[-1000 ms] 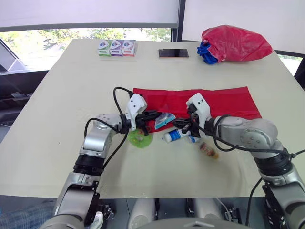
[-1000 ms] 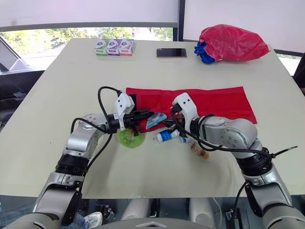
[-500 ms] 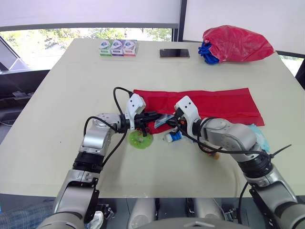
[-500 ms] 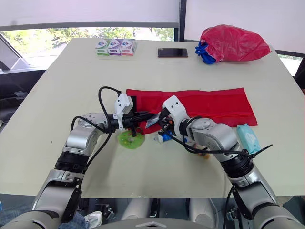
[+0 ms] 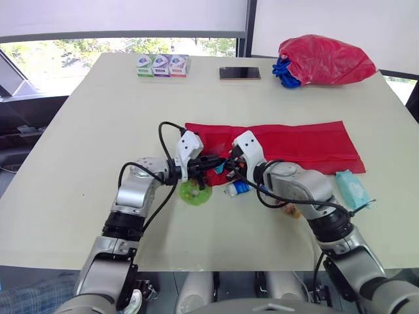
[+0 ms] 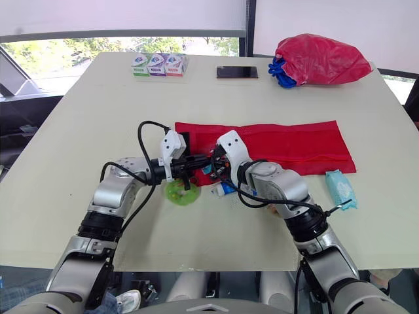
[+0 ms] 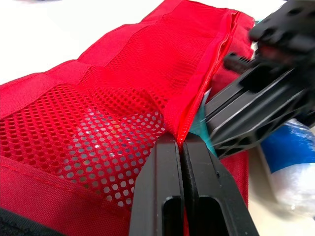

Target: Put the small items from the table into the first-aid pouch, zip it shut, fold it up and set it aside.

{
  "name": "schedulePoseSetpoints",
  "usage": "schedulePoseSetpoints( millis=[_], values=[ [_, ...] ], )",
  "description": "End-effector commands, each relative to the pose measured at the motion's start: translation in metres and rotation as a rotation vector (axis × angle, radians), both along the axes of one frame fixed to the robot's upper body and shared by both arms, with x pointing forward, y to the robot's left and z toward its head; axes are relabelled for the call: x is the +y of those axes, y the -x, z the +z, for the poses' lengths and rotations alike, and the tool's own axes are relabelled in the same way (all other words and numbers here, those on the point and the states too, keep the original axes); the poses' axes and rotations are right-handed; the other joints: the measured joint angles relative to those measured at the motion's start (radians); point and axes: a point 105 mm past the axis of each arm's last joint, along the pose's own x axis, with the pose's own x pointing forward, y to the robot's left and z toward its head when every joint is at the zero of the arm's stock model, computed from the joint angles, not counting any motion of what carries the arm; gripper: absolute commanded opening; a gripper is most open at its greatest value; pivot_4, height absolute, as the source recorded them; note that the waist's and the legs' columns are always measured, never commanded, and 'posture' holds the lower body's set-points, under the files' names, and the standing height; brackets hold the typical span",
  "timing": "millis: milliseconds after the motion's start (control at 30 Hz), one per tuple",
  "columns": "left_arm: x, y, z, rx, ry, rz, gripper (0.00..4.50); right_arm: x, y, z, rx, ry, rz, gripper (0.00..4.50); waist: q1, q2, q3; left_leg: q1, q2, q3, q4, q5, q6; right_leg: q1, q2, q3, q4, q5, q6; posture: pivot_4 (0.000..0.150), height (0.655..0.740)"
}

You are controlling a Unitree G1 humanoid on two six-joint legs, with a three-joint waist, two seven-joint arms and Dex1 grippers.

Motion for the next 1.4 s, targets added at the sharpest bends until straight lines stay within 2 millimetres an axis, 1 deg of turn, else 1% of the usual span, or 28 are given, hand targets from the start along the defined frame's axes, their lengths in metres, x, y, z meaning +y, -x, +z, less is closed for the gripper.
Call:
schedulePoseSetpoints(
  millis=[33, 133, 233, 300, 367, 667, 733, 867, 967, 1033, 1100, 1200, 1367, 1400],
  values=[
    [-0.015, 0.008, 0.01, -0.035, 0.023, -0.066, 0.0, 0.007, -0.011, 0.023, -0.082, -0.04, -0.036, 0.03, -0.001, 0.0, 0.0, 0.0, 0.0, 0.0, 0.0, 0.0, 0.0, 0.0, 0.0, 0.0, 0.0, 0.0, 0.0, 0.15, 0.74],
    [-0.017, 0.008, 0.009, -0.033, 0.024, -0.067, 0.0, 0.007, -0.017, 0.021, -0.084, -0.026, -0.072, 0.03, -0.002, 0.0, 0.0, 0.0, 0.0, 0.0, 0.0, 0.0, 0.0, 0.0, 0.0, 0.0, 0.001, 0.0, 0.0, 0.15, 0.74],
    [-0.017, 0.008, 0.008, -0.028, 0.025, -0.07, 0.0, 0.001, -0.025, 0.02, -0.081, -0.031, -0.142, 0.03, -0.002, 0.0, 0.0, 0.001, 0.0, 0.0, 0.0, 0.001, -0.001, 0.0, 0.0, 0.0, 0.001, 0.0, 0.0, 0.15, 0.74],
    [-0.017, 0.009, 0.007, -0.021, 0.027, -0.076, 0.0, -0.005, -0.031, 0.022, -0.088, -0.05, -0.204, 0.03, -0.002, 0.0, 0.0, 0.001, 0.0, 0.0, 0.0, 0.001, -0.002, 0.0, 0.0, 0.0, 0.002, 0.0, 0.0, 0.15, 0.74],
    [-0.018, 0.01, 0.007, -0.016, 0.027, -0.086, 0.0, -0.006, -0.034, 0.023, -0.094, -0.059, -0.237, 0.03, -0.002, 0.0, 0.0, 0.001, 0.0, 0.0, 0.0, 0.001, -0.002, 0.0, 0.0, 0.0, 0.002, 0.0, 0.0, 0.15, 0.74],
    [-0.023, 0.011, 0.005, -0.011, 0.034, -0.098, 0.0, 0.01, -0.038, 0.025, -0.075, -0.098, -0.259, 0.03, -0.005, 0.0, 0.0, 0.001, -0.001, 0.0, 0.0, 0.001, -0.002, 0.0, 0.0, 0.0, 0.002, 0.0, 0.0, 0.15, 0.74],
    [-0.019, 0.01, 0.005, -0.012, 0.029, -0.089, 0.0, 0.011, -0.034, 0.026, -0.072, -0.102, -0.231, 0.03, -0.005, 0.0, 0.0, 0.001, -0.001, 0.0, 0.0, 0.001, -0.002, 0.0, 0.0, 0.0, 0.002, 0.0, 0.0, 0.15, 0.74],
    [-0.015, 0.008, 0.004, -0.013, 0.02, -0.075, 0.0, 0.008, -0.012, 0.028, -0.072, -0.097, -0.084, 0.03, -0.001, 0.0, 0.0, 0.001, -0.001, -0.001, 0.0, 0.001, -0.002, 0.0, 0.0, 0.0, 0.002, 0.0, 0.0, 0.15, 0.74],
    [-0.012, 0.008, 0.004, -0.011, 0.018, -0.071, 0.0, -0.004, -0.001, 0.033, -0.088, -0.109, -0.039, 0.03, -0.001, 0.0, 0.0, 0.0, -0.001, -0.001, 0.0, 0.001, -0.002, 0.0, 0.0, 0.0, 0.001, 0.0, 0.0, 0.15, 0.74],
    [-0.009, 0.007, 0.004, -0.009, 0.016, -0.065, 0.0, -0.016, 0.008, 0.038, -0.105, -0.102, 0.008, 0.03, -0.002, 0.001, 0.0, 0.0, -0.001, -0.001, 0.0, 0.001, -0.002, 0.0, 0.0, 0.0, 0.001, 0.0, 0.0, 0.15, 0.74],
    [-0.004, 0.006, 0.004, -0.006, 0.011, -0.057, 0.0, -0.028, 0.019, 0.042, -0.124, -0.097, 0.065, 0.03, -0.001, 0.0, 0.0, 0.0, -0.001, -0.001, 0.0, 0.001, -0.002, 0.0, 0.0, 0.0, 0.001, 0.0, 0.0, 0.15, 0.74],
    [0.003, 0.006, 0.002, 0.002, -0.009, -0.056, 0.0, -0.04, 0.033, 0.045, -0.134, -0.09, 0.12, 0.03, -0.002, 0.0, 0.0, 0.0, -0.001, -0.002, 0.0, 0.001, -0.002, 0.0, 0.0, 0.0, 0.001, 0.0, 0.0, 0.15, 0.74],
    [0.026, 0.003, 0.0, 0.007, -0.07, -0.046, 0.0, -0.063, 0.046, 0.052, -0.177, -0.133, 0.135, 0.03, -0.001, 0.0, 0.0, 0.001, 0.0, -0.001, 0.0, 0.001, -0.002, 0.0, 0.001, 0.0, 0.001, 0.0, 0.0, 0.15, 0.74],
    [0.032, 0.001, 0.0, 0.004, -0.087, -0.037, 0.0, -0.071, 0.048, 0.055, -0.206, -0.145, 0.123, 0.03, -0.001, 0.0, 0.0, 0.001, 0.0, -0.001, 0.0, 0.001, -0.002, 0.0, 0.001, 0.0, 0.001, 0.0, 0.0, 0.15, 0.74]
  ],
)
